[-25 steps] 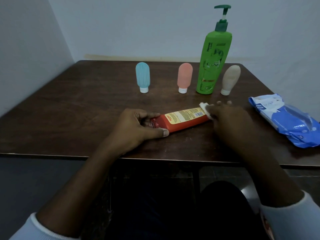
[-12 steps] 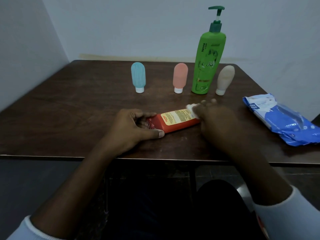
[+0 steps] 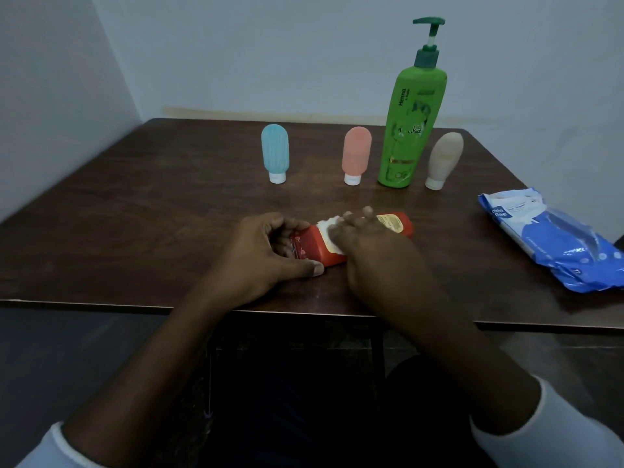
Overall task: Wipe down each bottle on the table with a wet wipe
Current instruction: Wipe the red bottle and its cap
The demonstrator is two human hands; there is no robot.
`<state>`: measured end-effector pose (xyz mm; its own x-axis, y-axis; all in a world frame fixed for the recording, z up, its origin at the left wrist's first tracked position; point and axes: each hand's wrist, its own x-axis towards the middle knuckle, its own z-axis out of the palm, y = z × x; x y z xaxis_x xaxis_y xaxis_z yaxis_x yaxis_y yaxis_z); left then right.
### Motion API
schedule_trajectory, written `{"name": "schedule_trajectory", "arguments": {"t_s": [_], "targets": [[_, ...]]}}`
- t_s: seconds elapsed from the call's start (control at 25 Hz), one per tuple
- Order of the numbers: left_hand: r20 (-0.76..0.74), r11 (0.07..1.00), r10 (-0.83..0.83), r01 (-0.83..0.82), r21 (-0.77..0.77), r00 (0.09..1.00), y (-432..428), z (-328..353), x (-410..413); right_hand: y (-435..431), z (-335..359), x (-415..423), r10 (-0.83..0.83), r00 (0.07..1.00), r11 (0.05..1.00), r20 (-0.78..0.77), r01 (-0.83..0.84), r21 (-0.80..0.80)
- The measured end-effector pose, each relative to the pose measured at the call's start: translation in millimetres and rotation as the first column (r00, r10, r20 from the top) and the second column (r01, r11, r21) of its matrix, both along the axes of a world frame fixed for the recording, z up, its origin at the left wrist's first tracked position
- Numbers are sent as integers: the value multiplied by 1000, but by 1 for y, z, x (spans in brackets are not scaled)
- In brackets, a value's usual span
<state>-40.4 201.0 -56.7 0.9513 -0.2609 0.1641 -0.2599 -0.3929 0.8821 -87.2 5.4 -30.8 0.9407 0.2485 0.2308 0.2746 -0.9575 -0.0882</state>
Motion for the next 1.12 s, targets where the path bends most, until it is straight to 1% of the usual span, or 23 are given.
{"name": "schedule_trajectory", "arguments": {"t_s": [0.04, 0.08, 0.16, 0.2, 0.24, 0.28, 0.36, 0.44, 0.48, 0.6, 0.68, 0.72, 0.8, 0.88, 0.92, 1.0, 1.04, 1.08, 1.12], "targets": [[4, 1000, 1, 0, -11, 1000, 1, -2, 0, 0, -2, -2, 22, 1000, 1000, 10, -22, -3], [-2, 1000, 1, -1, -12, 1000, 1, -3, 1, -10, -1, 3, -29, 999, 1000, 15, 29, -7], [-14, 1000, -8, 8, -1, 1000, 1, -2, 2, -46, 3, 22, -214, 977, 977, -23, 214, 2], [-10, 1000, -6, 6, -5, 1000, 1, -3, 3, -58, 7, 26, -287, 957, 958, -40, 286, -20], [-3, 1000, -1, 1, -10, 1000, 0, -3, 3, -60, 8, 27, -318, 947, 947, -32, 317, -48], [1, 1000, 7, -7, -7, 1000, 0, -3, 4, -52, 8, 26, -303, 953, 952, -21, 301, -61], [3, 1000, 9, -9, -19, 1000, 0, -4, 5, -22, 2, 24, -153, 988, 987, 5, 153, -40], [-2, 999, 0, 0, -52, 1000, 2, -6, 7, 4, 0, 27, 14, 998, 1000, 62, -13, -18], [-10, 997, -11, 10, -76, 1000, 2, -5, 7, 11, 1, 32, 46, 995, 999, 89, -47, 7], [-33, 990, -31, 26, -137, 999, 3, -5, 8, 18, 8, 43, 5, 997, 995, 83, -13, 102], [-35, 983, -27, 21, -180, 999, 3, -8, 9, 26, 6, 33, 53, 995, 994, 88, -61, 92], [-33, 980, -21, 14, -200, 999, 2, -9, 10, 29, 0, 23, 89, 989, 992, 118, -98, 76], [-31, 974, -11, 4, -228, 999, 2, -10, 11, 27, -17, 1, 156, 962, 986, 226, -164, 18], [-32, 962, -17, 8, -272, 999, 1, -8, 10, 23, -29, -15, 174, 944, 985, 280, -167, -51], [-40, 949, -25, 11, -314, 999, 0, -6, 8, 22, -29, -15, 160, 934, 987, 321, -153, -49], [-52, 918, -40, 16, -396, 998, 0, -3, 7, 29, -16, 3, 86, 931, 992, 356, -112, 51], [-51, 910, -39, 14, -414, 998, 0, -2, 6, 35, -6, 14, 45, 945, 991, 323, -84, 108], [-45, 908, -32, 10, -419, 998, -1, 0, 4, 40, 1, 24, 20, 968, 987, 250, -59, 149], [-38, 908, -23, 5, -419, 999, -1, 1, 3, 42, 4, 30, 12, 985, 987, 173, -39, 154]]}}
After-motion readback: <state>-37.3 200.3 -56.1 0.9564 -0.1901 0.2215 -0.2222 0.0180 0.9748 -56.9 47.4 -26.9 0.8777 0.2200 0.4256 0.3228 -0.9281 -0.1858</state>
